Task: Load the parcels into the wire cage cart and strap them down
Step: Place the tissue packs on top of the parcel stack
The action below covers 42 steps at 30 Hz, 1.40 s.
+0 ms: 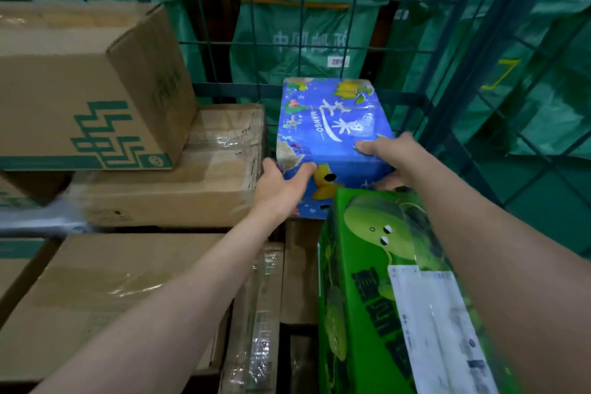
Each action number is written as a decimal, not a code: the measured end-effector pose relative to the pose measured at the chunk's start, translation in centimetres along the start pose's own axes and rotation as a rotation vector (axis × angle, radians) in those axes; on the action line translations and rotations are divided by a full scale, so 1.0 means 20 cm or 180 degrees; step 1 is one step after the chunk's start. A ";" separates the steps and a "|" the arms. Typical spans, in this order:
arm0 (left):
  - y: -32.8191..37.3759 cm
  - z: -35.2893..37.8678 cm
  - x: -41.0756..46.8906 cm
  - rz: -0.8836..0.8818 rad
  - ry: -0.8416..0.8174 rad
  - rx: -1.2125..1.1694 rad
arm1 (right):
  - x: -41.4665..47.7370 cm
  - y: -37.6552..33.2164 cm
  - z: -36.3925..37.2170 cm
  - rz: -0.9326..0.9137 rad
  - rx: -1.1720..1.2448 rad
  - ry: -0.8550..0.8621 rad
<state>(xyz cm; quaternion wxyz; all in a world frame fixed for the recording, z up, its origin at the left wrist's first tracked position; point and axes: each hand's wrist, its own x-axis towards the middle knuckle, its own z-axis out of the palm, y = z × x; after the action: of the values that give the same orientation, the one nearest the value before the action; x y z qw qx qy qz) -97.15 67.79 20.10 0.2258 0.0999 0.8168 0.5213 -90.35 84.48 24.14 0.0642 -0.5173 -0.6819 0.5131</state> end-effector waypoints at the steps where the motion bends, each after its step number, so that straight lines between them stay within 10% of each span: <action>1: 0.05 -0.02 -0.01 0.0085 0.0022 -0.0064 | -0.05 -0.04 -0.03 -0.0075 0.0007 0.0002; 14: 0.41 -0.46 -0.18 0.0498 0.0794 -0.0038 | -0.50 -0.49 -0.01 -0.0594 0.0276 -0.0099; 23: 0.21 -0.83 -0.02 -0.0188 0.0710 -0.0163 | -0.57 -0.52 0.53 -0.0811 -0.0121 -0.0421; 35: 0.11 -0.61 -0.13 -0.0798 0.0891 -0.0147 | -0.52 -0.33 0.38 -0.1170 -0.0556 -0.0540; 42: 0.06 -0.13 -0.51 -0.1312 -0.1728 0.0937 | -0.38 0.17 -0.18 -0.0245 -0.2183 0.0446</action>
<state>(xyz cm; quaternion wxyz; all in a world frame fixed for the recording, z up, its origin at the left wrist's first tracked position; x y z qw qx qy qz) -89.56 62.14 24.79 0.5177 0.0994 0.7964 0.2963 -82.49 80.81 26.59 -0.0473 -0.5167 -0.8275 0.2146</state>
